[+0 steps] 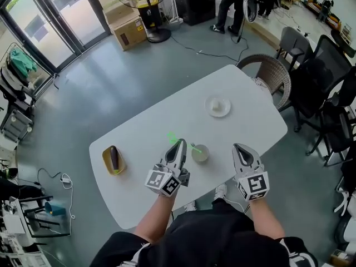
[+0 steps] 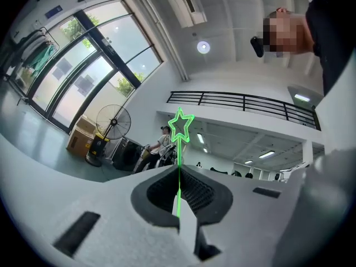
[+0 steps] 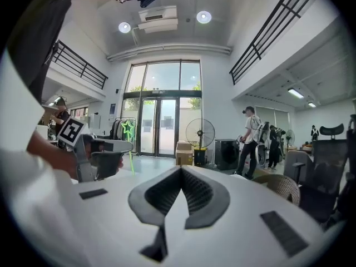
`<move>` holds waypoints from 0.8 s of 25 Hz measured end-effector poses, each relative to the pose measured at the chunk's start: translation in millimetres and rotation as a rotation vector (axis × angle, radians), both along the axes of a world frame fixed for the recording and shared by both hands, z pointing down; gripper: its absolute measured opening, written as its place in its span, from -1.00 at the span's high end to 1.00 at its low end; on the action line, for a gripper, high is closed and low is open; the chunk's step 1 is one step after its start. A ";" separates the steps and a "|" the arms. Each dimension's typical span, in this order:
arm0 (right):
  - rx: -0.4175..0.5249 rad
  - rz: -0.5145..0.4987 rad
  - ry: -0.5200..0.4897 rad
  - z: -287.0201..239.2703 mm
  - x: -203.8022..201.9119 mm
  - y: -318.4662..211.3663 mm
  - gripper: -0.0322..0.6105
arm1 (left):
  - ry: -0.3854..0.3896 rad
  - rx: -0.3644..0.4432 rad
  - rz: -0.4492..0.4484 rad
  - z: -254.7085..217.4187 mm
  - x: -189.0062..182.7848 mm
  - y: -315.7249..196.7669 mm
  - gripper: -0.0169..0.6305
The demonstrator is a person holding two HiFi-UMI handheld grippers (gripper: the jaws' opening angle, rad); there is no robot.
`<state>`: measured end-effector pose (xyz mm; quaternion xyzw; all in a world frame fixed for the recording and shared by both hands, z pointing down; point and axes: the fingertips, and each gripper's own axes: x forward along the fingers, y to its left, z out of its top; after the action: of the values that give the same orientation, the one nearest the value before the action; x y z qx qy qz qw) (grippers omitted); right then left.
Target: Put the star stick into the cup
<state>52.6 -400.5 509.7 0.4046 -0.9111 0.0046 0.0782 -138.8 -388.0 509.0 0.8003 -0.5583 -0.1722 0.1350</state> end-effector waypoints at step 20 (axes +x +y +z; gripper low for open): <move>-0.075 -0.010 0.125 37.0 13.7 -11.7 0.88 | 0.216 -0.162 -0.060 109.1 -21.0 -19.2 0.90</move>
<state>66.3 -412.2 546.7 0.3966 -0.9056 0.0131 0.1500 -159.8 -407.2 618.0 0.7467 -0.5762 -0.2155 0.2531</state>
